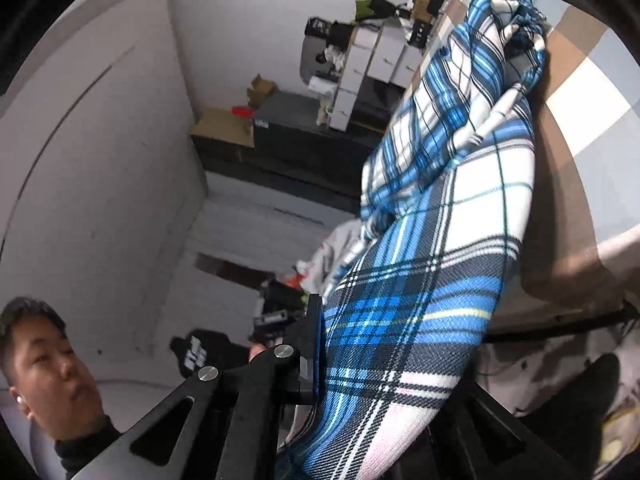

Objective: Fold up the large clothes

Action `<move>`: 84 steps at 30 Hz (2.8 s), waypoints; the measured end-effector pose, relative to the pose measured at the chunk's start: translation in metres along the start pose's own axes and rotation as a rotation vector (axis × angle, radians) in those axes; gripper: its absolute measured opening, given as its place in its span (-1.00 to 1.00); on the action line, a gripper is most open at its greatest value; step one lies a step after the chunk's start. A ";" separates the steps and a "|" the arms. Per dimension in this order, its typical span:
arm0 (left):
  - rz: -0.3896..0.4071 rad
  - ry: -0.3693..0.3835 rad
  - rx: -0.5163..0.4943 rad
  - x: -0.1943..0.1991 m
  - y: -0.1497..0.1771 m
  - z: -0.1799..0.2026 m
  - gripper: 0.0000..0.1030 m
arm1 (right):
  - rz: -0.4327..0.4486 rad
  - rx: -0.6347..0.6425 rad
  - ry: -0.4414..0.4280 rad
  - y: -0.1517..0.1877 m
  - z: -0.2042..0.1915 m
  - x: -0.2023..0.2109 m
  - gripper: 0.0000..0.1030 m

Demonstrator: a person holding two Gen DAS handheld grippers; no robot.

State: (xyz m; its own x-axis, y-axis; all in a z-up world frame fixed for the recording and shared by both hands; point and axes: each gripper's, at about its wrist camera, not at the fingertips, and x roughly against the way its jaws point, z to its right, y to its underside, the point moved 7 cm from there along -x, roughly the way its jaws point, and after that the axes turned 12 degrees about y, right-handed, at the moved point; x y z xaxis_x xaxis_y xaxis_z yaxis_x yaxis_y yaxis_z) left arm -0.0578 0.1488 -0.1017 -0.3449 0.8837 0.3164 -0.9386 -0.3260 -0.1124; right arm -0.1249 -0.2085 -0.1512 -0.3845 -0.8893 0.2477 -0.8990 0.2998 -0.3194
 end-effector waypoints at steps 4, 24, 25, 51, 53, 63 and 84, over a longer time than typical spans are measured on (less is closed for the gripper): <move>0.090 0.027 0.001 0.010 -0.051 0.030 -1.00 | 0.117 -0.049 -0.002 -0.061 -0.025 0.012 -0.90; 0.092 -0.131 0.217 -0.043 -0.236 -0.029 -0.71 | 0.098 -0.509 0.552 -0.267 0.112 -0.040 -0.65; 0.112 -0.149 0.205 -0.036 -0.238 -0.026 -0.55 | 0.107 -0.498 0.541 -0.274 0.106 -0.038 -0.47; -0.203 -0.513 -0.459 -0.150 -0.117 0.052 0.24 | -0.048 0.389 0.950 -0.202 0.009 -0.128 1.00; -0.193 -0.501 -0.419 -0.165 -0.137 0.048 0.24 | -0.121 0.410 0.977 -0.204 0.019 -0.154 1.00; -0.070 -0.551 -0.349 -0.168 -0.223 0.033 0.24 | -0.145 0.242 0.902 -0.283 0.051 -0.227 0.98; -0.042 -0.503 -0.382 -0.112 -0.171 0.045 0.24 | 0.098 0.284 0.865 -0.231 0.012 -0.105 0.99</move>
State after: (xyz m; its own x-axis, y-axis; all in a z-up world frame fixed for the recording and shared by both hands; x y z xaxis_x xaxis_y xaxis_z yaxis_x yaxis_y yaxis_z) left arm 0.1419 0.0901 -0.0755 -0.3512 0.5966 0.7216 -0.9185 -0.0700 -0.3891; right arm 0.1256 -0.1881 -0.1147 -0.5825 -0.2610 0.7698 -0.8126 0.1628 -0.5597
